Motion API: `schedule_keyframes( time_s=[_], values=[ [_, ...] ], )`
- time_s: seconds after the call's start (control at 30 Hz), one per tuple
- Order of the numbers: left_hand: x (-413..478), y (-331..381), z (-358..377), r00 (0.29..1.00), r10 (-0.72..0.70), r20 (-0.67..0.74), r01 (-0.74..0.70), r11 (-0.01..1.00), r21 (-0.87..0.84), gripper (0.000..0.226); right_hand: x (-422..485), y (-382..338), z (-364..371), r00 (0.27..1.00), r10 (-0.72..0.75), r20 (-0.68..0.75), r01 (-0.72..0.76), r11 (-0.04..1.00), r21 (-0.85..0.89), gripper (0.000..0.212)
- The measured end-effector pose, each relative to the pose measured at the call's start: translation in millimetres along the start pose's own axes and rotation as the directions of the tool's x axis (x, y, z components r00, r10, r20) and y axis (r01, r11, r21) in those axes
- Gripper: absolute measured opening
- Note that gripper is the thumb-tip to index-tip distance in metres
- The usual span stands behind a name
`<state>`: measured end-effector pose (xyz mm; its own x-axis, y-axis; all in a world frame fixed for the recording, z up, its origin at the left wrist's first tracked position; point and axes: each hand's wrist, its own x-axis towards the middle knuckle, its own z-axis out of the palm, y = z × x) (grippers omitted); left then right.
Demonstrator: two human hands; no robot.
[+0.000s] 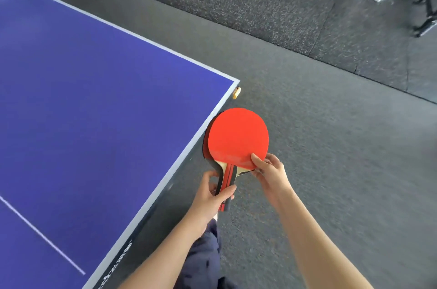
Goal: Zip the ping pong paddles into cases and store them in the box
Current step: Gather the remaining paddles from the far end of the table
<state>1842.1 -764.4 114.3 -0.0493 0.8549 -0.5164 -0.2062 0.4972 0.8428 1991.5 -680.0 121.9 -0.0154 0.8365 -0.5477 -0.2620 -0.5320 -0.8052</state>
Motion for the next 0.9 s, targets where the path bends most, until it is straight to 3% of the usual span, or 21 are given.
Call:
schedule_keyframes(
  time_s=[0.4,0.57,0.73,0.9],
  values=[
    [197,87,94,0.991,-0.054,0.125,0.051,0.998,0.032,0.047,174,-134,-43,0.987,-0.038,-0.157,0.028,0.997,-0.068,0.034],
    [267,132,131,0.988,-0.054,0.146,0.045,0.997,0.060,0.041,240,-188,-56,0.984,-0.046,-0.174,0.037,0.998,-0.055,0.035],
    [345,170,174,0.993,-0.041,0.109,0.040,0.999,0.008,0.042,325,-245,-70,0.989,-0.055,-0.139,0.043,0.995,-0.088,0.032],
    [427,215,221,1.000,0.010,0.005,-0.010,0.996,-0.084,0.037,425,-314,-78,0.998,-0.061,-0.011,0.058,0.981,-0.183,0.033]
  ],
)
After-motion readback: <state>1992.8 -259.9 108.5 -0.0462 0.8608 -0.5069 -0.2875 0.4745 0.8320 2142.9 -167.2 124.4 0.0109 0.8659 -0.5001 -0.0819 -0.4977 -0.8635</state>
